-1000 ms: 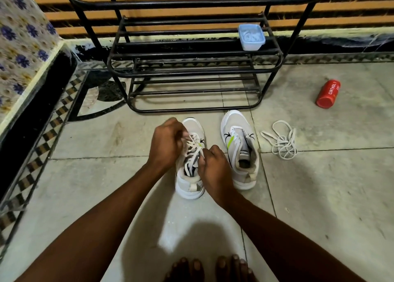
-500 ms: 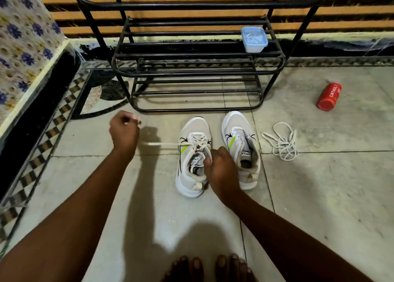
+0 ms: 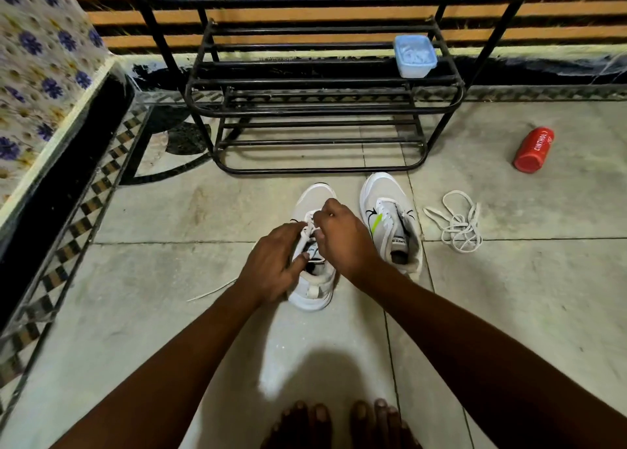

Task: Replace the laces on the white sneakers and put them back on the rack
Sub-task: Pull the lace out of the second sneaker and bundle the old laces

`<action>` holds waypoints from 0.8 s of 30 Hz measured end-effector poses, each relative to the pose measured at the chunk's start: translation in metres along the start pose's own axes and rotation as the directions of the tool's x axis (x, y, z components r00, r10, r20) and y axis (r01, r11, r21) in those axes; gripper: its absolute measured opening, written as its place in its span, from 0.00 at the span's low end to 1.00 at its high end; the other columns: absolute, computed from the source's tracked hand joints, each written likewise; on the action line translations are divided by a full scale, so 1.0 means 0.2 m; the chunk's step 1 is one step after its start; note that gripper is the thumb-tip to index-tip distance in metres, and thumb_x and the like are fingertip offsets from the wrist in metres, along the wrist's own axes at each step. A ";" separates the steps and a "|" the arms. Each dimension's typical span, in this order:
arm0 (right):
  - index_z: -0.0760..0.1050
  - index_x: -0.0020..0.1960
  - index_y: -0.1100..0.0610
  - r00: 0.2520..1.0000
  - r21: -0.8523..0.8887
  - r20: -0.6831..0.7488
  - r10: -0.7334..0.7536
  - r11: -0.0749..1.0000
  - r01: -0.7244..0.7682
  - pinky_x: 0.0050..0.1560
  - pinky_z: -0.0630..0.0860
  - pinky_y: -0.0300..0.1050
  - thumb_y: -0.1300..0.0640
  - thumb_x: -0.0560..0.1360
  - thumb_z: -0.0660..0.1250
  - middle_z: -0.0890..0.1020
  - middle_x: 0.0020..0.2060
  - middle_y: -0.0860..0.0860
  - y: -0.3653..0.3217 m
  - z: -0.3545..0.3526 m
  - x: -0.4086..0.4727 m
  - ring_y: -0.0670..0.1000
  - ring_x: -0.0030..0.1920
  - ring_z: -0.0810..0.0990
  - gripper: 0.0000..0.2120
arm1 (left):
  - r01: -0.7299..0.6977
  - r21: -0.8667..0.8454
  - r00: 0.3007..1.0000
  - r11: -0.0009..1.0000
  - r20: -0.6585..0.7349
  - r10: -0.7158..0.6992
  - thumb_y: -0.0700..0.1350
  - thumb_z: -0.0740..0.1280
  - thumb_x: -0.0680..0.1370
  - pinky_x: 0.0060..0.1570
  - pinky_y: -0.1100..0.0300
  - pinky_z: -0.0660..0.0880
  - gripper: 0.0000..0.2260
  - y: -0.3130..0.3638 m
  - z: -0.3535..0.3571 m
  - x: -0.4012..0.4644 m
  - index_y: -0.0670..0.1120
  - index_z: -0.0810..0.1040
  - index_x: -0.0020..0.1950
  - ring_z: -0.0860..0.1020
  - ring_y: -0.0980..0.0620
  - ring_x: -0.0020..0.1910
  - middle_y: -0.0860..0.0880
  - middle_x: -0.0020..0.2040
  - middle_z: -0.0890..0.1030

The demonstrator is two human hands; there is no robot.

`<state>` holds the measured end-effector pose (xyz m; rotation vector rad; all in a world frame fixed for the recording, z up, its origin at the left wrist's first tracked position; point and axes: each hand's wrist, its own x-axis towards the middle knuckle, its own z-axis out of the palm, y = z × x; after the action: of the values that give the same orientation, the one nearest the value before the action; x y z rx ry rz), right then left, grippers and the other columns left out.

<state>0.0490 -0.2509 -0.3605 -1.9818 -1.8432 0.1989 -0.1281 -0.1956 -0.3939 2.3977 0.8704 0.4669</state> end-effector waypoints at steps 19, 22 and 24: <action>0.76 0.39 0.50 0.918 0.089 0.392 -0.060 0.996 0.027 0.49 0.76 0.45 0.56 0.71 0.67 0.83 0.38 0.48 0.12 -0.22 0.22 0.53 0.46 0.81 0.03 | -0.053 0.218 0.998 0.974 0.046 0.044 0.54 0.63 0.77 0.56 0.46 0.73 0.21 0.00 0.01 0.03 0.46 0.74 0.67 0.77 0.43 0.53 0.48 0.57 0.79; 0.75 0.42 0.53 0.949 0.169 0.315 0.002 0.984 -0.058 0.47 0.75 0.47 0.55 0.77 0.68 0.84 0.41 0.51 0.15 -0.14 0.21 0.53 0.45 0.80 0.06 | -0.059 0.258 0.998 0.964 0.030 0.053 0.57 0.61 0.77 0.71 0.42 0.66 0.26 -0.05 0.00 0.03 0.45 0.73 0.71 0.77 0.44 0.59 0.47 0.61 0.79; 0.76 0.41 0.62 0.939 0.549 0.149 0.309 0.764 -0.338 0.41 0.73 0.45 0.56 0.79 0.69 0.82 0.37 0.54 0.18 -0.10 0.18 0.52 0.37 0.79 0.11 | -0.051 0.260 0.999 0.964 0.025 0.046 0.57 0.61 0.77 0.74 0.42 0.64 0.27 -0.04 0.00 0.02 0.44 0.73 0.72 0.76 0.45 0.60 0.46 0.63 0.79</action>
<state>0.0929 -0.2211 -0.3498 -1.8357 -1.2354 0.8128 -0.1287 -0.1872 -0.3994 2.6635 0.9159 0.3660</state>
